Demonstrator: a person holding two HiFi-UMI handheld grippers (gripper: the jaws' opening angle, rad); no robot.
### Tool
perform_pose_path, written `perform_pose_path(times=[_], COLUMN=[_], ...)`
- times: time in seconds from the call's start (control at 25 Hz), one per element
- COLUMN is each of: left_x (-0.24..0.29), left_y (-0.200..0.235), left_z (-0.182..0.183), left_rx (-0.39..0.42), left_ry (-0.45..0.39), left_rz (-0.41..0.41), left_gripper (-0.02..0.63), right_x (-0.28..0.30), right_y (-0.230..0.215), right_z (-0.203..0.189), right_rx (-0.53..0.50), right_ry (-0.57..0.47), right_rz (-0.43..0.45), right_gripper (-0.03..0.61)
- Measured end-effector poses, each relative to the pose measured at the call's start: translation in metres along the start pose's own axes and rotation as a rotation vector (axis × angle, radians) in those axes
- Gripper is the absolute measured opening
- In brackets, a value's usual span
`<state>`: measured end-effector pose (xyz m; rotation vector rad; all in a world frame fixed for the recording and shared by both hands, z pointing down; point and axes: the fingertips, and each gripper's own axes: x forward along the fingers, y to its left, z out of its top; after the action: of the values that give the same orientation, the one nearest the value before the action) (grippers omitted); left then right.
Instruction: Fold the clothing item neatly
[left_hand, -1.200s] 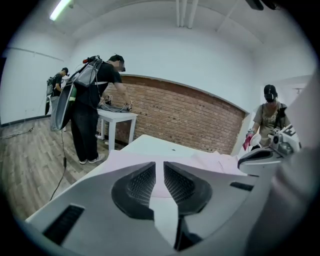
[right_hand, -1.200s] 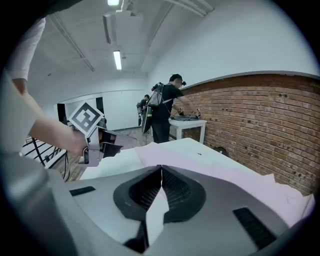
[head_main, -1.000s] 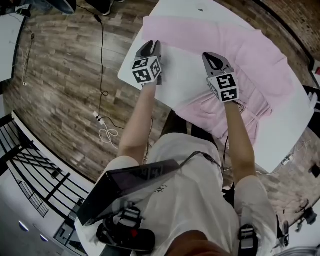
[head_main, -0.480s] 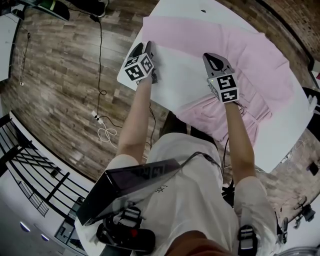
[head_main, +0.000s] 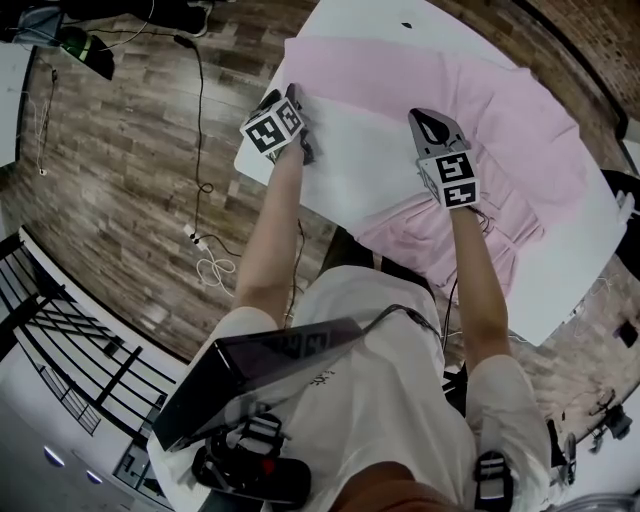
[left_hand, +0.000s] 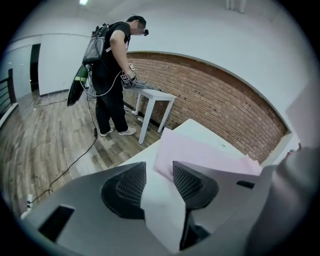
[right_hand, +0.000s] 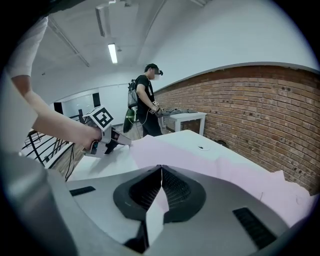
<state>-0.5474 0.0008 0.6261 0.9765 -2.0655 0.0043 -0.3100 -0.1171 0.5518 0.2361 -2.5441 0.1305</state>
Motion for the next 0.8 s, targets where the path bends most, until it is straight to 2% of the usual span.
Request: perform_pose_path(times=[0.4,0.6,0.72,0.8], left_x=[0.009,0.014,0.016,0.016], left_y=[-0.005,-0.007,-0.01,-0.014], left_z=[0.001,0.003,0.004,0.007], left_rx=[-0.027,-0.073,-0.094,-0.087], left_ry=[0.048,0.07,0.077,0.066], left_rz=[-0.012,-0.038,-0.065,-0.084], left_gripper=[0.147,0.146,0.066,0.042], right_x=[-0.001,-0.006,-0.009,-0.01], right_y=[-0.008,-0.014,-0.019,-0.019], right_z=[0.002,0.0,0.0,0.0], right_rx=[0.004,0.01,0.017,0.021], right_ry=[-0.006,-0.007,-0.009,-0.013], right_rz=[-0.014,-0.027,-0.039,-0.044], right_gripper=[0.005,0.005,0.005,0.005])
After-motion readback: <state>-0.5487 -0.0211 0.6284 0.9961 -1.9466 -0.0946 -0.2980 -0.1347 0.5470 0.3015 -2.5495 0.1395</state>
